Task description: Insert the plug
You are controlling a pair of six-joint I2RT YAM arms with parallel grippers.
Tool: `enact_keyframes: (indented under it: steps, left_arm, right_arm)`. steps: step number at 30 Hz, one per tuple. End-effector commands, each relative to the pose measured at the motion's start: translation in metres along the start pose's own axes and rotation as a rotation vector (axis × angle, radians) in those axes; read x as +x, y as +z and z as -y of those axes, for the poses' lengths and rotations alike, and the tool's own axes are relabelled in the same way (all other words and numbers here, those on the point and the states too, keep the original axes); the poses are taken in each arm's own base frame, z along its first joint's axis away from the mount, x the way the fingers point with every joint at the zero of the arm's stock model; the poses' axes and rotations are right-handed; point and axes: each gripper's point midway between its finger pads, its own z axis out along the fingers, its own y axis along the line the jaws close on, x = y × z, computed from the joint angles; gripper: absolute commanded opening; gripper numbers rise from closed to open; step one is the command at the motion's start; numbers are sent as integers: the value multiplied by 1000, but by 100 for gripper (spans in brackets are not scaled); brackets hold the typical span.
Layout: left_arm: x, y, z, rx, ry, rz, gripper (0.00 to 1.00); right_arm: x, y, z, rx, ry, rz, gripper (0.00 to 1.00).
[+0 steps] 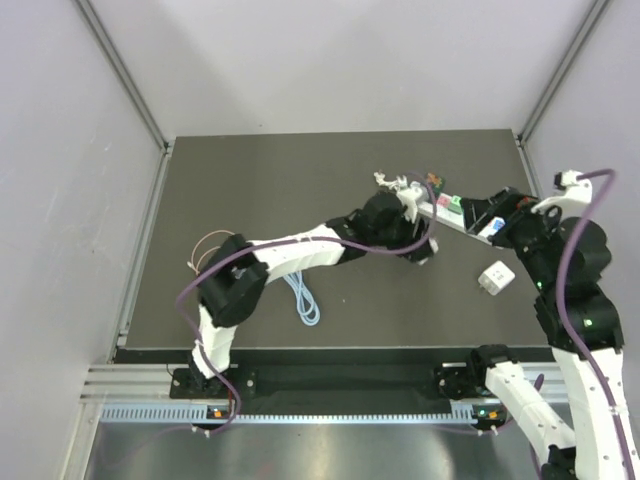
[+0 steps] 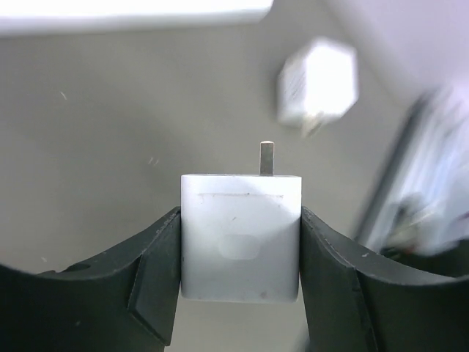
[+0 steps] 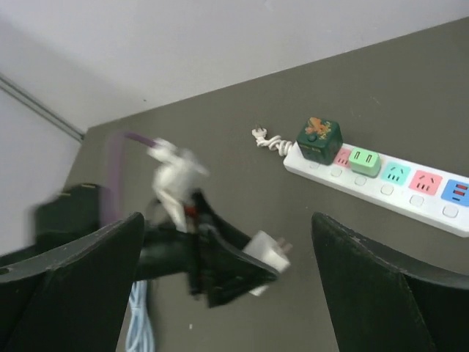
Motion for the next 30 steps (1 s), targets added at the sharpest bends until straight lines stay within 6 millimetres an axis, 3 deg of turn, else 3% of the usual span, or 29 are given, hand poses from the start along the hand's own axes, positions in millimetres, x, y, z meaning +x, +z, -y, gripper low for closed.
enact_keyframes:
  steps: [1,3,5,7,8,11,16,18,25,30]
  left_arm:
    - [-109,-66,46,80,-292,321,0]
    - [-127,-91,38,104,-457,353,0]
    - [-138,-111,29,111,-594,394,0]
    - [-156,-130,18,149,-773,472,0]
    - [-170,-146,23,198,-808,531,0]
    - [-179,-159,17,228,-986,584,0]
    - [-184,-162,7,205,-1133,622,0]
    - [-179,-165,-7,145,-1178,663,0]
    - [-173,-182,-24,73,-1213,749,0]
    - [-163,-183,-29,64,-1254,754,0]
  right_arm:
    - [-10,11,-10,-75,-91,76,93]
    - [-16,13,-18,-131,-113,124,89]
    - [-2,16,-26,-219,-157,137,89]
    - [-3,17,-30,-277,-157,239,89]
    - [-3,16,-30,-295,-159,274,88]
    - [2,21,-34,-345,-157,345,88]
    - [17,38,-46,-375,-177,320,88]
    - [23,40,-57,-399,-185,301,88]
    - [57,57,-78,-347,-261,219,88]
    - [66,64,-100,-310,-289,218,85]
